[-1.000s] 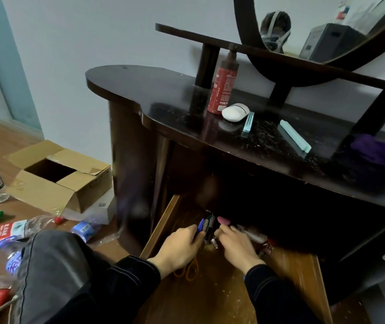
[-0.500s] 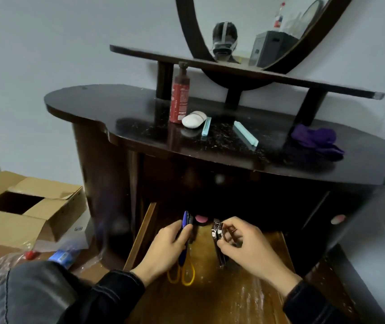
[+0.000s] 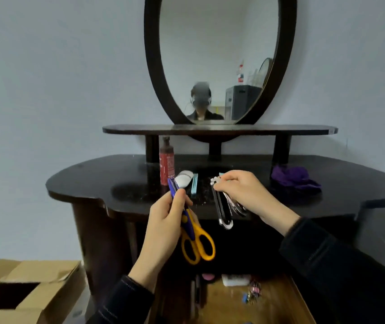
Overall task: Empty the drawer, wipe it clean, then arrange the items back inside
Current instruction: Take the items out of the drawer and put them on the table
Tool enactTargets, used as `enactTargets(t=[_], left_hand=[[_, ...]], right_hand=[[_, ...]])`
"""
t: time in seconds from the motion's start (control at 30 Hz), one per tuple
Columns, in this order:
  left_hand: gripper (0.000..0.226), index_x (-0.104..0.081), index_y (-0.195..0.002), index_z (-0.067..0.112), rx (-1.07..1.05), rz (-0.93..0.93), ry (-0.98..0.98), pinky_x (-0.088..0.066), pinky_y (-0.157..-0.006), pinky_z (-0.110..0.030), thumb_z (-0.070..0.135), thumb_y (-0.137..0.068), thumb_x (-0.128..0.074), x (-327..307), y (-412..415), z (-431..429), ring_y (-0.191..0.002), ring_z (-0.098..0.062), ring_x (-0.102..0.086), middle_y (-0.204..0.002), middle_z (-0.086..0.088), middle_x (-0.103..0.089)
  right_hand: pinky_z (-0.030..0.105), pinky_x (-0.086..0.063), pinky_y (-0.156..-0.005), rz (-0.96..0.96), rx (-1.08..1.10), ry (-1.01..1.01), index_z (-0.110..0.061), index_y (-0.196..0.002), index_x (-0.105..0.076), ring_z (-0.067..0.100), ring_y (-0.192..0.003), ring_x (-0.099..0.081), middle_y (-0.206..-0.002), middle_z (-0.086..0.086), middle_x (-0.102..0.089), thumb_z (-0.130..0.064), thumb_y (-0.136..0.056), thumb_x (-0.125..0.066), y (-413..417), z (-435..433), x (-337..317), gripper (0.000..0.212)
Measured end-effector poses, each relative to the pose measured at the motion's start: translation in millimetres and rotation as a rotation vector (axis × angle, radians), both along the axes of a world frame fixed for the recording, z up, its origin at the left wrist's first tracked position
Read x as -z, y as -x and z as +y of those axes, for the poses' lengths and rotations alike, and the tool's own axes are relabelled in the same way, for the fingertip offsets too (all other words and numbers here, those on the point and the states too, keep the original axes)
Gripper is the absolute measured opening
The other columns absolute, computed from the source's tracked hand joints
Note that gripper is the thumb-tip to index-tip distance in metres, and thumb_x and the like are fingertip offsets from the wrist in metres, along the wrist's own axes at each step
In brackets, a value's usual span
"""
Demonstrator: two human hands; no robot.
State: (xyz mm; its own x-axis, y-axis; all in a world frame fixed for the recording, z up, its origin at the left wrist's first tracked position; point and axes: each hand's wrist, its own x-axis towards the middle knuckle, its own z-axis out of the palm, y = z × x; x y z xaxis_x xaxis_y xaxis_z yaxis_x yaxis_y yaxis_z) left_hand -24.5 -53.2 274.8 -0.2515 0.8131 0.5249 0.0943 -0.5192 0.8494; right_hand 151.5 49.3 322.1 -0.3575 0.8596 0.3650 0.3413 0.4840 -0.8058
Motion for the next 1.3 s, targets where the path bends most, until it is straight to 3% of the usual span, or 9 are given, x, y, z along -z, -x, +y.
enactTargets(t=[0.07,0.13,0.27,0.33,0.53,0.73,0.9,1.07,1.3], left_hand=[[0.04,-0.059,-0.087,0.001,0.002,-0.063,0.06,-0.038,-0.039,-0.015,0.035,-0.104,-0.046,-14.9,0.8,18.4,-0.041,-0.016,-0.054,-0.066,-0.032,-0.058],[0.04,-0.061,-0.088,0.001,-0.014,-0.106,0.143,-0.036,-0.037,-0.015,0.035,-0.104,-0.047,-23.7,3.7,37.0,-0.039,-0.012,-0.05,-0.07,-0.025,-0.056],[0.039,-0.064,-0.096,0.004,-0.031,-0.154,0.303,-0.031,-0.034,-0.019,0.039,-0.103,-0.048,-31.2,14.9,67.1,-0.037,-0.009,-0.041,-0.065,-0.012,-0.05],[0.039,-0.063,-0.097,0.005,-0.035,-0.166,0.33,-0.029,-0.034,-0.02,0.04,-0.103,-0.048,-32.5,18.6,77.6,-0.037,-0.01,-0.039,-0.06,-0.005,-0.048],[0.042,-0.061,-0.092,0.006,-0.002,-0.18,0.38,-0.032,-0.037,-0.022,0.044,-0.102,-0.048,-30.5,19.4,92.9,-0.04,-0.013,-0.044,-0.057,-0.006,-0.057],[0.043,-0.061,-0.094,0.003,0.032,-0.244,0.298,-0.043,-0.041,-0.025,0.044,-0.102,-0.05,-32.6,5.5,105.8,-0.046,-0.017,-0.054,-0.066,-0.011,-0.067],[0.043,-0.066,-0.1,0.004,0.13,-0.247,0.207,-0.05,-0.046,-0.028,0.045,-0.098,-0.057,-33.1,2.5,108.7,-0.054,-0.022,-0.061,-0.081,-0.012,-0.072],[0.012,-0.072,-0.093,0.027,-0.218,0.195,0.116,-0.048,-0.059,-0.026,0.038,-0.088,-0.071,-23.3,1.0,112.9,-0.069,-0.008,-0.06,-0.091,0.003,-0.066],[0.025,-0.071,-0.107,0.031,-0.222,0.748,0.137,-0.047,-0.082,-0.018,0.037,-0.083,-0.077,-20.0,-4.6,114.9,-0.1,0.0,-0.054,-0.106,0.017,-0.051]], right_hand=[[0.025,-0.043,-0.062,0.015,0.067,0.071,0.007,-0.087,-0.066,0.024,-0.061,-0.055,-0.069,0.019,-0.054,-0.034,-0.084,-0.071,14.2,28.9,1.2,0.041],[0.028,-0.047,-0.056,0.053,0.087,0.174,-0.005,-0.078,-0.061,0.021,-0.062,-0.056,-0.071,0.011,-0.052,-0.036,-0.085,-0.069,27.0,52.1,7.2,0.032],[0.029,-0.052,-0.06,0.04,0.202,0.171,-0.03,-0.107,-0.049,0.012,-0.075,-0.062,-0.092,-0.006,-0.053,-0.055,-0.083,-0.062,42.8,73.6,21.8,0.037],[0.032,-0.054,-0.061,0.04,0.216,0.18,-0.015,-0.122,-0.057,0.015,-0.078,-0.066,-0.099,-0.005,-0.061,-0.055,-0.089,-0.059,42.8,74.8,21.0,0.052],[0.022,-0.052,-0.051,0.281,0.16,0.287,-0.015,-0.117,-0.059,0.015,-0.075,-0.066,-0.1,0.005,-0.065,-0.024,-0.094,-0.062,26.1,63.7,19.3,0.025],[0.02,-0.039,-0.04,0.3,-0.092,0.204,-0.023,-0.099,-0.073,0.012,-0.053,-0.058,-0.073,-0.003,-0.07,-0.053,-0.097,-0.057,13.9,38.7,15.9,0.034],[0.018,-0.035,-0.038,0.19,-0.165,0.123,-0.026,-0.092,-0.077,0.008,-0.048,-0.052,-0.073,0.005,-0.072,-0.04,-0.099,-0.06,0.1,39.7,18.9,0.023],[0.021,-0.034,-0.038,0.456,0.107,0.146,-0.01,-0.083,-0.074,0.01,-0.045,-0.048,-0.065,0.007,-0.067,-0.026,-0.1,-0.061,-29.5,58.3,22.1,0.027],[0.024,-0.044,-0.044,0.03,0.461,0.091,-0.011,-0.084,-0.07,0.007,-0.04,-0.053,-0.055,0.0,-0.061,-0.025,-0.098,-0.061,-48.9,84.8,24.6,0.022]])
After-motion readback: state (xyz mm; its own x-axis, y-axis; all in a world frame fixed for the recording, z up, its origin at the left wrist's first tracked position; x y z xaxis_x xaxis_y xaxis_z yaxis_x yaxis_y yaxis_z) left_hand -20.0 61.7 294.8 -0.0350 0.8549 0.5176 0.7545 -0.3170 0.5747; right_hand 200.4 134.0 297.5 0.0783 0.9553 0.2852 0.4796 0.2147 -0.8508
